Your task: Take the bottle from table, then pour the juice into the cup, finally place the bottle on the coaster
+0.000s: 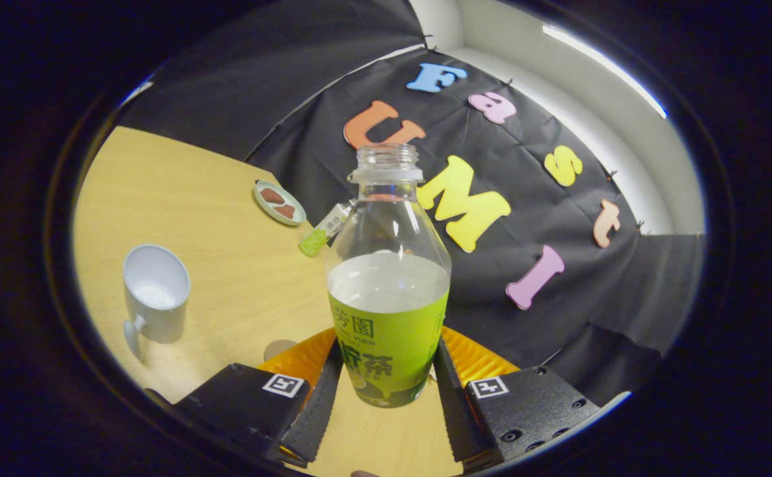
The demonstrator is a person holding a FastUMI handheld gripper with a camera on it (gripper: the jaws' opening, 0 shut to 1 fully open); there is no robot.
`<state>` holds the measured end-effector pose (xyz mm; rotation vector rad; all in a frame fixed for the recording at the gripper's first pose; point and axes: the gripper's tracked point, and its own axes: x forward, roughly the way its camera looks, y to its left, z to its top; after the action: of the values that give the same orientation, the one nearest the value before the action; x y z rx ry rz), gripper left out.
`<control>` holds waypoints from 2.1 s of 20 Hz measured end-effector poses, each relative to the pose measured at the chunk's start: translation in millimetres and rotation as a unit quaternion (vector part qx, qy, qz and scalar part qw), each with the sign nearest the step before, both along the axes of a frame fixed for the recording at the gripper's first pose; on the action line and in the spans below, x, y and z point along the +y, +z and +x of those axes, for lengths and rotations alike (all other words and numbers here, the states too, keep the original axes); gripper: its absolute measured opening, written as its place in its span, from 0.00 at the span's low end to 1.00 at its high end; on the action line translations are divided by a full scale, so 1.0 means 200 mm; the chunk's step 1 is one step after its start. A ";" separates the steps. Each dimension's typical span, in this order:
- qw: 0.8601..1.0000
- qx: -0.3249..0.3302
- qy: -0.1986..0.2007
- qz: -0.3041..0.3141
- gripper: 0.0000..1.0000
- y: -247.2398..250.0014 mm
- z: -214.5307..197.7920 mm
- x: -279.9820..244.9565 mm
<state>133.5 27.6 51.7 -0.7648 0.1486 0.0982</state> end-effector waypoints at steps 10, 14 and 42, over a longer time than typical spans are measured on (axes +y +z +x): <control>0.973 0.047 0.029 0.226 0.76 -0.07 0.08 0.05; 0.953 0.087 0.039 0.286 0.76 -0.20 0.19 0.09; 0.940 0.136 0.048 0.309 0.77 -0.63 0.34 0.16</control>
<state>201.5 60.5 -74.9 -0.1250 0.3255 0.3274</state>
